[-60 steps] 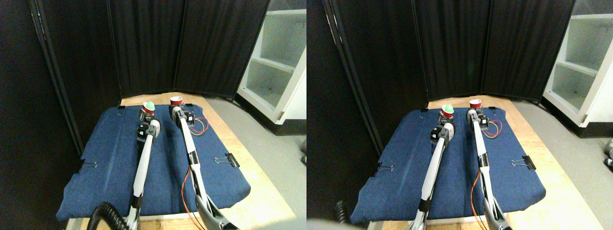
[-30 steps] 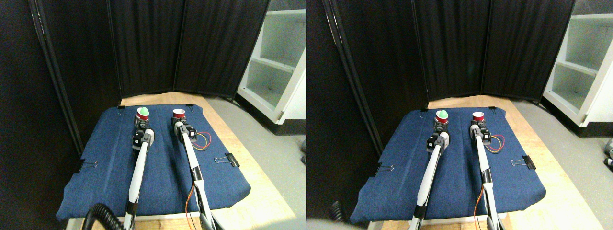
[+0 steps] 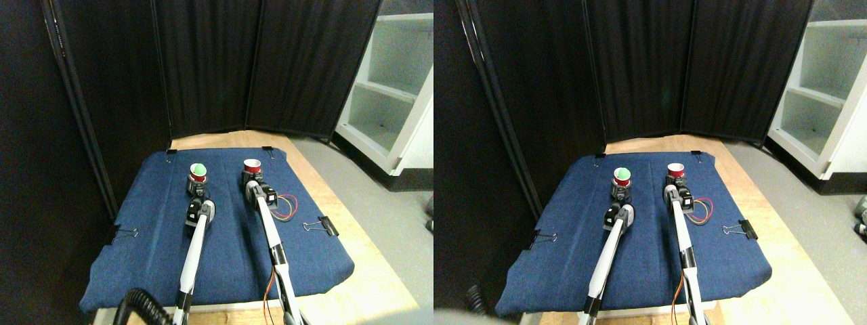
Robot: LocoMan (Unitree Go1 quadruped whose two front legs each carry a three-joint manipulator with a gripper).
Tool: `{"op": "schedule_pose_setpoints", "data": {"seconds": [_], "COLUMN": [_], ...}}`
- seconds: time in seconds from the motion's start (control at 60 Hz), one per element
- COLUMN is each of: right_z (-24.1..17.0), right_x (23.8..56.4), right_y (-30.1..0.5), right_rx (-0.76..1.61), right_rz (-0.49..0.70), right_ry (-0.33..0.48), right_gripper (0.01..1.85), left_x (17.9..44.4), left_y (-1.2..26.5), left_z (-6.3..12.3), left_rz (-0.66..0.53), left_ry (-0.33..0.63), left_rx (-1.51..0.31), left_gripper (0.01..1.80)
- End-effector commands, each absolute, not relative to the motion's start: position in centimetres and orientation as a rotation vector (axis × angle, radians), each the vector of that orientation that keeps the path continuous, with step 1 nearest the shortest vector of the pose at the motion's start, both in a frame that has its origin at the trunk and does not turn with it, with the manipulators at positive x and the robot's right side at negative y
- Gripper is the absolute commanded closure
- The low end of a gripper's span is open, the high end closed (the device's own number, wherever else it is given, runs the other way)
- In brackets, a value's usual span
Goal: Pour (bimanual)
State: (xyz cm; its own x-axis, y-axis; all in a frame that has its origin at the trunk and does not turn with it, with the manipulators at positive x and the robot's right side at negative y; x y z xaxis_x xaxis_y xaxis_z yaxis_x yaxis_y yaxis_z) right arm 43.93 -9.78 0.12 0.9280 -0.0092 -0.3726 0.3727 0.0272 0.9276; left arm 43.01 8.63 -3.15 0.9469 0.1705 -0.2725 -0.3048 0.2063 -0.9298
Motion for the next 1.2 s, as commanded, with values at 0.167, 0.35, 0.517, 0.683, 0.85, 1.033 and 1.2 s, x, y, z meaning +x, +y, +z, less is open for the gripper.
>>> {"op": "schedule_pose_setpoints", "data": {"seconds": [0.167,0.35,0.517,0.683,0.85,1.033,1.2], "right_z": [0.3,-0.8,-2.8,-4.4,-5.1,-5.3,-4.8], "right_x": [44.2,44.0,43.6,43.4,43.2,43.3,43.1], "right_y": [-9.3,-9.5,-9.7,-10.0,-10.1,-10.4,-10.6], "right_rx": [1.539,1.553,1.578,1.572,1.565,1.56,1.509], "right_rz": [-0.26,-0.31,-0.368,-0.399,-0.425,-0.425,-0.368], "right_ry": [0.26,0.241,0.235,0.246,0.255,0.295,0.402], "right_gripper": [1.85,1.85,1.85,1.85,1.85,1.56,0.38], "left_x": [42.7,42.4,42.0,42.0,42.1,42.3,42.1], "left_y": [9.6,9.9,10.3,10.6,10.5,10.5,10.5], "left_z": [-4.8,-5.5,-6.2,-6.3,-6.0,-5.5,-4.9], "left_rz": [0.395,0.424,0.438,0.456,0.465,0.455,0.439], "left_ry": [0.096,0.079,0.068,0.05,0.034,0.03,0.053], "left_rx": [-1.307,-1.272,-1.25,-1.239,-1.239,-1.254,-1.268], "left_gripper": [1.8,1.8,1.8,1.8,1.8,1.8,1.19]}}
